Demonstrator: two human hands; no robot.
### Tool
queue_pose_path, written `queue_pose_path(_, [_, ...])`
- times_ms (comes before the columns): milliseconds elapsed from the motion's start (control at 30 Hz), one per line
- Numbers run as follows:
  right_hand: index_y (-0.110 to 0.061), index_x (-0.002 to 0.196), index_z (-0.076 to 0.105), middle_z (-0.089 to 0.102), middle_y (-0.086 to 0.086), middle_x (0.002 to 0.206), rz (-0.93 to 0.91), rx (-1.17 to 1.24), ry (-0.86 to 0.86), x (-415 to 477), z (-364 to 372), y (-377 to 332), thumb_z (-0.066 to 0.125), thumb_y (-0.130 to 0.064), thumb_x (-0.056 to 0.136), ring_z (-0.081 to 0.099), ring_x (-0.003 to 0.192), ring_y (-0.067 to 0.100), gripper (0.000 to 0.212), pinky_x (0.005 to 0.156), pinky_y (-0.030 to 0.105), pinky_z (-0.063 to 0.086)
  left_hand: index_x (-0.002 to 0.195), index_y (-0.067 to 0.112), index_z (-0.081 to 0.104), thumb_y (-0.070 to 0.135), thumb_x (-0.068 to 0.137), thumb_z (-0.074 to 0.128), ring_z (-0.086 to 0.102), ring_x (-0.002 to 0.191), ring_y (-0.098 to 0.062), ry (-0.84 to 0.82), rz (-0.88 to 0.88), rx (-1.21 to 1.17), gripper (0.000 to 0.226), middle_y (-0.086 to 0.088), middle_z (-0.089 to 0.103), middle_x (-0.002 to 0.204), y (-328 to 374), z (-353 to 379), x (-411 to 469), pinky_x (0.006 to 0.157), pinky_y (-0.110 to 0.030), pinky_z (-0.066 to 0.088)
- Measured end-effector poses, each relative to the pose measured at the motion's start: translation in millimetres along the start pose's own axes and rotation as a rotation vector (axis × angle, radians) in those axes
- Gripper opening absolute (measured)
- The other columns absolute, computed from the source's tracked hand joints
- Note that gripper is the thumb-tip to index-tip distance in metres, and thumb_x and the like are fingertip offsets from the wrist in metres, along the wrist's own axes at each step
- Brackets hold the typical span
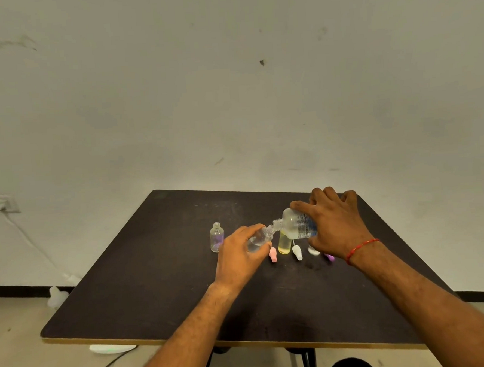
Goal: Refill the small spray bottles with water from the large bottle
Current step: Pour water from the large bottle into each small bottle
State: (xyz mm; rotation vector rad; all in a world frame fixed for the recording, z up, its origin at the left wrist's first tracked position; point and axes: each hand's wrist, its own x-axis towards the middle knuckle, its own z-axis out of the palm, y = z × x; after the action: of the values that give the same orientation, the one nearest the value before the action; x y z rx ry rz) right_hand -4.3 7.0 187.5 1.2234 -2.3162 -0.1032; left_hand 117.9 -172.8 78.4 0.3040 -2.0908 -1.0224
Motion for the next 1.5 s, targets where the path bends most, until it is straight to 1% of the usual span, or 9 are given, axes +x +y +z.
queue_pose_path(267, [-0.045,0.136,0.040,0.047,-0.002,0.114,0.005,0.003,-0.012,0.3,-2.1,-0.4,0.073,-0.052,0.068,0.042,0.112,0.020,0.076,0.092,0.048,0.030,0.117,0.047,0.064,0.040,0.086,0.074,0.065,0.103,0.002,-0.006,0.001,-0.009,0.033,0.018,0.069,0.108,0.8,0.6,0.3,0.087,-0.023,0.058])
queue_pose_path(400, [-0.045,0.135,0.041,0.048,-0.002,0.113,0.005,-0.004,-0.008,-0.8,-1.2,0.1,0.072,-0.051,0.067,0.043,0.110,0.019,0.075,0.091,0.047,0.030,0.114,0.042,0.068,0.038,0.087,0.075,0.066,0.102,0.000,-0.008,0.002,-0.002,0.029,0.017,0.070,0.107,-0.1,1.4,-0.3,0.087,-0.026,0.058])
queue_pose_path(600, [-0.045,0.134,0.040,0.048,-0.003,0.110,0.013,-0.014,-0.009,-1.4,0.8,1.3,0.073,-0.047,0.065,0.043,0.108,0.019,0.076,0.089,0.045,0.030,0.115,0.049,0.061,0.040,0.087,0.073,0.063,0.103,0.004,-0.015,0.018,-0.005,0.032,0.021,0.069,0.105,0.2,2.6,0.2,0.084,-0.016,0.053])
queue_pose_path(833, [-0.045,0.133,0.039,0.048,-0.005,0.108,0.021,0.000,-0.009,-3.5,2.8,2.5,0.069,-0.049,0.068,0.044,0.108,0.018,0.072,0.090,0.045,0.031,0.116,0.052,0.060,0.043,0.087,0.073,0.062,0.105,0.008,-0.021,0.016,-0.009,0.033,0.026,0.067,0.107,-1.8,5.2,1.7,0.083,-0.007,0.049])
queue_pose_path(1000, [-0.045,0.133,0.039,0.048,-0.006,0.107,0.043,0.031,-0.012,-7.0,7.1,3.3,0.066,-0.053,0.068,0.045,0.107,0.017,0.071,0.089,0.045,0.030,0.122,0.041,0.068,0.045,0.087,0.075,0.061,0.108,0.010,-0.015,0.015,-0.016,0.036,0.028,0.068,0.111,-3.7,6.8,2.1,0.088,-0.009,0.050])
queue_pose_path(1167, [-0.044,0.136,0.035,0.051,-0.007,0.112,0.089,0.067,-0.056,-10.9,15.0,2.6,0.070,-0.055,0.068,0.047,0.109,0.016,0.077,0.093,0.046,0.029,0.111,0.066,0.060,0.046,0.088,0.073,0.058,0.106,0.020,-0.024,0.040,-0.053,0.033,0.049,0.060,0.106,4.1,5.3,0.6,0.079,0.003,0.042])
queue_pose_path(1300, [-0.042,0.135,0.035,0.054,-0.008,0.109,0.122,0.123,-0.057,-15.9,20.8,2.1,0.064,-0.059,0.072,0.052,0.105,0.014,0.072,0.093,0.046,0.028,0.120,0.051,0.062,0.052,0.087,0.073,0.055,0.104,0.024,-0.025,-0.009,-0.020,0.035,0.054,0.056,0.104,-5.7,8.0,2.7,0.077,0.006,0.038])
queue_pose_path(1400, [-0.040,0.131,0.037,0.056,-0.012,0.105,0.159,0.181,-0.033,-20.7,23.0,1.7,0.058,-0.066,0.073,0.055,0.100,0.013,0.067,0.090,0.043,0.028,0.121,0.047,0.063,0.053,0.087,0.072,0.057,0.099,0.021,-0.032,-0.059,-0.009,0.035,0.045,0.062,0.101,-14.4,8.8,5.1,0.076,0.004,0.040])
queue_pose_path(1500, [-0.038,0.129,0.038,0.058,-0.014,0.113,0.202,0.234,-0.024,-26.6,25.1,1.2,0.057,-0.069,0.072,0.056,0.105,0.012,0.067,0.090,0.043,0.029,0.122,0.043,0.063,0.048,0.089,0.074,0.058,0.103,0.022,-0.044,-0.112,-0.013,0.035,0.041,0.063,0.101,-23.6,9.2,8.1,0.075,-0.002,0.046])
